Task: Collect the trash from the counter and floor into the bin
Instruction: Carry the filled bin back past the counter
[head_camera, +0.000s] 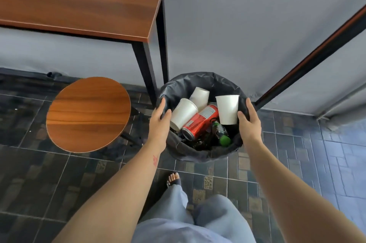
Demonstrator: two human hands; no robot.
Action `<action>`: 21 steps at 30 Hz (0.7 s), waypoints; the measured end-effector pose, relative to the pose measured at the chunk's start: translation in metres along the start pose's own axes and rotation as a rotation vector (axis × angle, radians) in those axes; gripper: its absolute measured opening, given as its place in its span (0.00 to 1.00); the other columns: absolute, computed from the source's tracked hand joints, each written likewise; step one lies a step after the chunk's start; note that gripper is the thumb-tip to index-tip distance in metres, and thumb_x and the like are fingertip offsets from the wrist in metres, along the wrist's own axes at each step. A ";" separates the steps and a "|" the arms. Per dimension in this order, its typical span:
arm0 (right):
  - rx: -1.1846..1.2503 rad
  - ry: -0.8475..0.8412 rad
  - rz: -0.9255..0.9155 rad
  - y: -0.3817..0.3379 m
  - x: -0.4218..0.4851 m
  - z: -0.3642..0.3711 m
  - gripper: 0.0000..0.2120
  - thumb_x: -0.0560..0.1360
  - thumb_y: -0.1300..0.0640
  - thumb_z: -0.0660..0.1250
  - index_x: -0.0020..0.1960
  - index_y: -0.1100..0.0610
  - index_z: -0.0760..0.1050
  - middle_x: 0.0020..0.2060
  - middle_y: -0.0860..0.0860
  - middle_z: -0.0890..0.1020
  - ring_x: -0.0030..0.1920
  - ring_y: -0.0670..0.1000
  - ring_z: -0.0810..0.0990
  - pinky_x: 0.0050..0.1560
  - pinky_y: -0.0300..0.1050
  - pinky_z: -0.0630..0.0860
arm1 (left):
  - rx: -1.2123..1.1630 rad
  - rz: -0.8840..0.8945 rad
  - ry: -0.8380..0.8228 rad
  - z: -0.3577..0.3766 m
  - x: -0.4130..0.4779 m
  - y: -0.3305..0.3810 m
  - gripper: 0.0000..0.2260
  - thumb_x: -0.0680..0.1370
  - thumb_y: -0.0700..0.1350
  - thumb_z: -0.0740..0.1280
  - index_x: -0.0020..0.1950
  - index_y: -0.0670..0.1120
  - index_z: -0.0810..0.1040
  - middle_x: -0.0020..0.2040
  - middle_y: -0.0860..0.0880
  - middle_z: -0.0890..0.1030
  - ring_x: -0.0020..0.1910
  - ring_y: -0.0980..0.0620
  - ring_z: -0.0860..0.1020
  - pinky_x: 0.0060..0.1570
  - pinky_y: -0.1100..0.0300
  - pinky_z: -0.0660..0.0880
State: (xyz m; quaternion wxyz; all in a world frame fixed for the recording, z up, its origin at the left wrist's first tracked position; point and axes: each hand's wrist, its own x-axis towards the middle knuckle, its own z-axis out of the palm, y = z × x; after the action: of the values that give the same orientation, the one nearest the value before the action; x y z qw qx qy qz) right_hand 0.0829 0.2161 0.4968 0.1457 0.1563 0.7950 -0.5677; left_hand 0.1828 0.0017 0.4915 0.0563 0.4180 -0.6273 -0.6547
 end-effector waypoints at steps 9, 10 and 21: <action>-0.043 -0.161 0.058 -0.005 0.121 -0.012 0.24 0.80 0.56 0.62 0.73 0.38 0.65 0.69 0.42 0.71 0.62 0.46 0.71 0.60 0.41 0.67 | -0.094 -0.073 0.222 0.088 0.040 -0.005 0.19 0.83 0.48 0.60 0.73 0.60 0.69 0.75 0.52 0.64 0.73 0.52 0.64 0.69 0.54 0.59; -0.057 -0.192 0.064 -0.005 0.134 -0.013 0.24 0.80 0.56 0.62 0.72 0.37 0.66 0.69 0.42 0.71 0.64 0.47 0.71 0.63 0.42 0.68 | -0.108 -0.087 0.266 0.099 0.043 -0.010 0.18 0.83 0.48 0.60 0.73 0.60 0.70 0.75 0.52 0.65 0.73 0.52 0.64 0.70 0.53 0.59; -0.155 -0.378 0.137 0.034 0.258 -0.002 0.25 0.78 0.58 0.63 0.69 0.35 0.68 0.63 0.38 0.72 0.61 0.44 0.71 0.61 0.43 0.68 | -0.283 -0.280 0.555 0.194 0.093 -0.089 0.16 0.81 0.48 0.63 0.69 0.58 0.75 0.72 0.54 0.70 0.72 0.52 0.66 0.73 0.48 0.61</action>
State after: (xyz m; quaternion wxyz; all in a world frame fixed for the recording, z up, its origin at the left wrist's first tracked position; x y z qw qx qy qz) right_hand -0.1379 0.2498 0.3628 0.3421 0.0889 0.7824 -0.5128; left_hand 0.0427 0.1150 0.3434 0.1919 0.6505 -0.4275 -0.5977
